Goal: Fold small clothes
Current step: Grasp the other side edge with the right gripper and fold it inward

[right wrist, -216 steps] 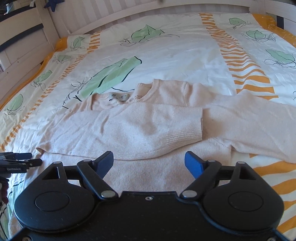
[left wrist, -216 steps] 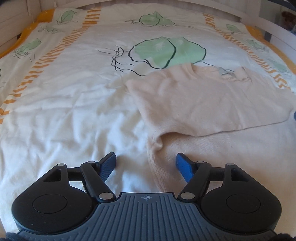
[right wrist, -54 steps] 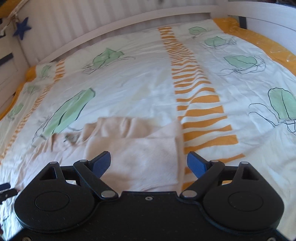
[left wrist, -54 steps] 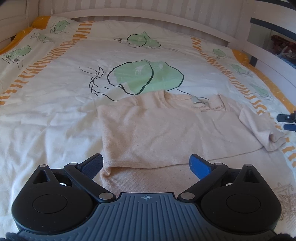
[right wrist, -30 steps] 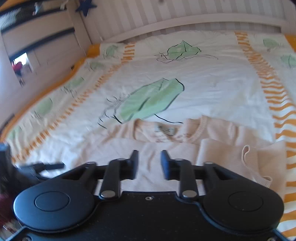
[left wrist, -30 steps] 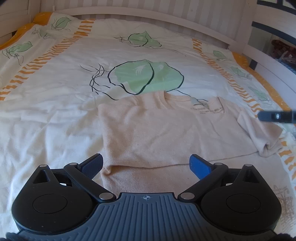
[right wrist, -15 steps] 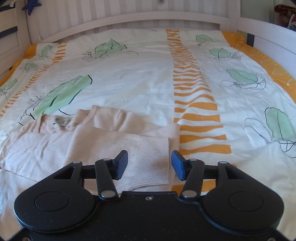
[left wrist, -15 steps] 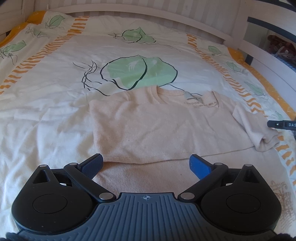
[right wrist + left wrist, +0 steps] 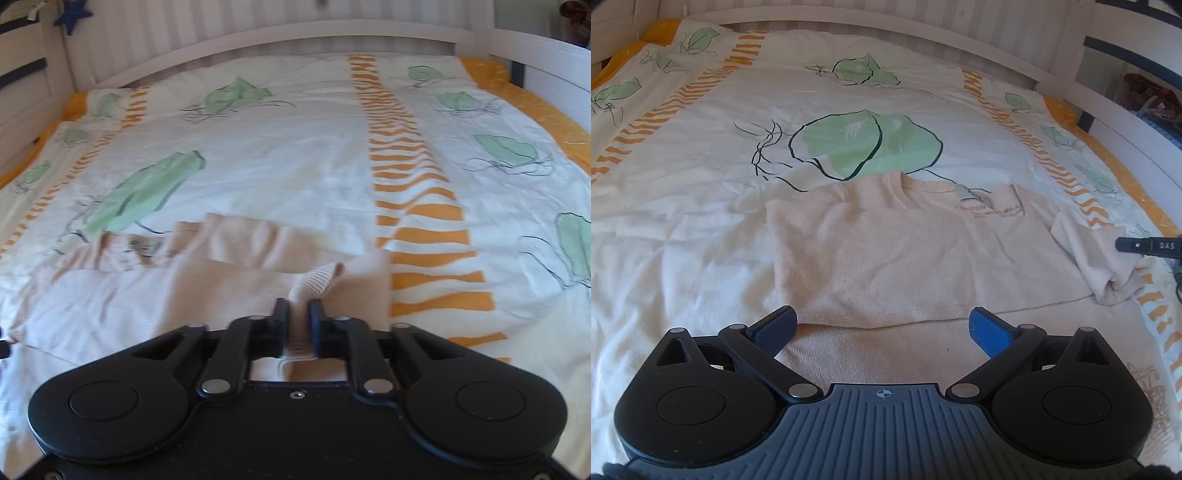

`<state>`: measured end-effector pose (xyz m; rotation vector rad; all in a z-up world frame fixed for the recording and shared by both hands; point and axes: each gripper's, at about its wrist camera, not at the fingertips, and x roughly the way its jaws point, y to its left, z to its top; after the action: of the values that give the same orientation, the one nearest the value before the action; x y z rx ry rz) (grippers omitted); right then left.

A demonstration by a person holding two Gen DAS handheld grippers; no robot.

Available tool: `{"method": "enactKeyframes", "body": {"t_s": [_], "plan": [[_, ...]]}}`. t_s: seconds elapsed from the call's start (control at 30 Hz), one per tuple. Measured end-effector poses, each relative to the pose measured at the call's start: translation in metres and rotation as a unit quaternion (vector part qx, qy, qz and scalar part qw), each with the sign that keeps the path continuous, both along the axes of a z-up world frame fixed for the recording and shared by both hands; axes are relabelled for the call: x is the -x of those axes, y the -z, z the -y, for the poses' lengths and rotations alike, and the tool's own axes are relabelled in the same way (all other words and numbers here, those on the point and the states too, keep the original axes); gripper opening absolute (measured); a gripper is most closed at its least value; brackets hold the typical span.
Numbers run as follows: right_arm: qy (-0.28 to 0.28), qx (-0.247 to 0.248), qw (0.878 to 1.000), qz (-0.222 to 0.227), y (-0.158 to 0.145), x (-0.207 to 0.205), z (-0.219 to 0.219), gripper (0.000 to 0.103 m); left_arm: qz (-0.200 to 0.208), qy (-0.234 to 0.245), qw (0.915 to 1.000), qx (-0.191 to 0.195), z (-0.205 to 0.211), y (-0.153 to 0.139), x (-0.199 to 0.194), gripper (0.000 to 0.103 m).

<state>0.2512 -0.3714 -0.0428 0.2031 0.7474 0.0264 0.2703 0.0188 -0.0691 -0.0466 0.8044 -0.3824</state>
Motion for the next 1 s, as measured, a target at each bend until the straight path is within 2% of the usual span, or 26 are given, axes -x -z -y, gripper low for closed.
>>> {"method": "enactKeyframes", "body": {"t_s": [0.17, 0.2, 0.23, 0.3, 0.37, 0.43, 0.5, 0.57, 0.63, 0.77, 0.87, 1.0], "plan": [[-0.067, -0.072, 0.995, 0.028, -0.023, 0.004, -0.047, 0.019, 0.001, -0.002, 1.0, 0.004, 0.0, -0.001, -0.001, 0.101], [-0.087, -0.086, 0.992, 0.032, -0.024, 0.006, -0.059, 0.021, 0.001, -0.002, 1.0, 0.004, 0.0, -0.001, -0.001, 0.101], [-0.105, -0.099, 0.989, 0.036, -0.024, 0.008, -0.07, 0.027, 0.001, -0.002, 1.0, 0.005, -0.001, -0.001, -0.001, 0.101], [-0.133, -0.111, 0.984, 0.035, -0.023, 0.011, -0.088, 0.03, 0.0, -0.003, 1.0, 0.007, -0.002, -0.001, 0.0, 0.101], [-0.157, -0.087, 0.983, 0.026, -0.021, 0.016, -0.101, 0.056, 0.001, -0.005, 1.0, 0.008, -0.005, -0.001, -0.001, 0.101], [-0.181, -0.034, 0.983, 0.014, -0.018, 0.025, -0.112, 0.065, 0.001, -0.007, 0.9999, 0.009, -0.006, -0.001, -0.001, 0.101], [-0.204, 0.014, 0.979, -0.007, -0.012, 0.036, -0.12, 0.067, -0.001, -0.006, 0.9999, 0.009, -0.005, -0.001, -0.001, 0.101], [-0.219, 0.038, 0.975, -0.028, -0.004, 0.047, -0.123, 0.077, -0.008, -0.001, 0.9999, 0.013, -0.004, 0.0, -0.001, 0.101], [-0.228, 0.044, 0.972, -0.045, 0.005, 0.055, -0.122, 0.082, -0.016, 0.007, 0.9997, 0.018, -0.002, 0.001, -0.001, 0.101], [-0.23, 0.039, 0.971, -0.055, 0.019, 0.062, -0.119, 0.085, -0.028, 0.018, 0.9993, 0.017, 0.012, -0.001, 0.002, 0.101], [-0.22, 0.038, 0.974, -0.032, 0.015, 0.064, -0.113, 0.085, -0.034, 0.023, 0.9989, 0.022, 0.024, -0.003, 0.006, 0.101], [-0.208, -0.049, 0.977, -0.011, 0.001, 0.05, -0.105, 0.085, -0.033, 0.012, 0.9992, 0.017, 0.038, -0.004, 0.009, 0.101]]}}
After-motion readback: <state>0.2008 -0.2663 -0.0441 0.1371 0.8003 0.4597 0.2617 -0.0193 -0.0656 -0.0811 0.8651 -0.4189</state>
